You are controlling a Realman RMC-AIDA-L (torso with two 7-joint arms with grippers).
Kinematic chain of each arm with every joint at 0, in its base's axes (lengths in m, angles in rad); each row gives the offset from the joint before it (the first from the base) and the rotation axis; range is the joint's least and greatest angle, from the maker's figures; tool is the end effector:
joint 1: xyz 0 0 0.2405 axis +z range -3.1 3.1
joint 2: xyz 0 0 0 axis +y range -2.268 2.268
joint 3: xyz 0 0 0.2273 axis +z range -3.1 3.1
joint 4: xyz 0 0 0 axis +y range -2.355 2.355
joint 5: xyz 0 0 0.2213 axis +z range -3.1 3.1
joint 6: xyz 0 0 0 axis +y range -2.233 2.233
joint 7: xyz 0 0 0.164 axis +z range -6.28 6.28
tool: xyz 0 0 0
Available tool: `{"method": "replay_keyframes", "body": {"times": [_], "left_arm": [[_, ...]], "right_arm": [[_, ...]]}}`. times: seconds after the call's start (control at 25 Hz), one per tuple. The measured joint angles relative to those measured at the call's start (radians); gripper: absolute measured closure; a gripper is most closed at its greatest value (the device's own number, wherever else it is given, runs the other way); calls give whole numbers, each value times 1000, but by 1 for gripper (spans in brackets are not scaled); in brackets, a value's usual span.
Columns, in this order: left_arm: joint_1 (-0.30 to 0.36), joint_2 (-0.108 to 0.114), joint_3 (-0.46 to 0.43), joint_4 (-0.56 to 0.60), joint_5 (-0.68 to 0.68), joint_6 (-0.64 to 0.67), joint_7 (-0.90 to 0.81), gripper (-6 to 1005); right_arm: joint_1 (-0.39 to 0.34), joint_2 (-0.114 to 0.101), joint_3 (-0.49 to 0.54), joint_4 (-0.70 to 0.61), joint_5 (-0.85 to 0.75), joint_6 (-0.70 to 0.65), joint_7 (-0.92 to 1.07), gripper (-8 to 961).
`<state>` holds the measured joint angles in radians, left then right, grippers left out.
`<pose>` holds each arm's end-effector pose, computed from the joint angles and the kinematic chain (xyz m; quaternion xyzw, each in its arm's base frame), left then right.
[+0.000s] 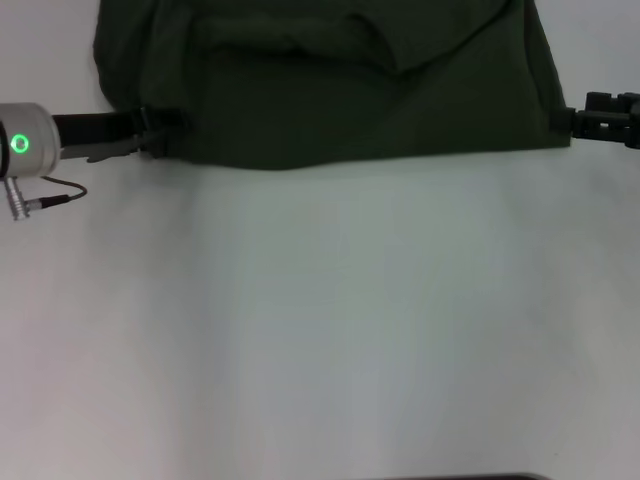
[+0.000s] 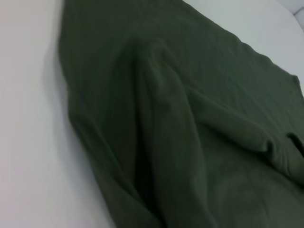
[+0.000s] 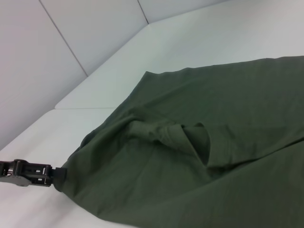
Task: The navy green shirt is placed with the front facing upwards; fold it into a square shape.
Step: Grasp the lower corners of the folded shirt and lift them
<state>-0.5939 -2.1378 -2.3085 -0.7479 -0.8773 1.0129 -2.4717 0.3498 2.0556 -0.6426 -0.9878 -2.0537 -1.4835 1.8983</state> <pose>-0.2670 0.3960 -0.0203 -0.7297 -0.6206 -0.1554 0.2415 0.2942 0.3294 0.0776 -0.8490 0.4227 0.2031 0.2434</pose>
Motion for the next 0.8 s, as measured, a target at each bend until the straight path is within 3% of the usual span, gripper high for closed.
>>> {"method": "replay_keyframes", "body": {"times": [0.24,0.52,0.72,0.8], "left_arm": [[-11,0,14,5,0,-11,-27,374],[-21,21,22,12,5,11,-78,397],[-29,23,28,15,29,11,-93,413],[-33,23,28,16,38,10,-96,506]], "right_arm": [[-1,0,8,8,0,-3,1,54],[4,-7,21,28,1,-12,1,53],[7,-9,21,29,1,-16,2,54],[7,-9,21,29,1,-20,4,54]]}}
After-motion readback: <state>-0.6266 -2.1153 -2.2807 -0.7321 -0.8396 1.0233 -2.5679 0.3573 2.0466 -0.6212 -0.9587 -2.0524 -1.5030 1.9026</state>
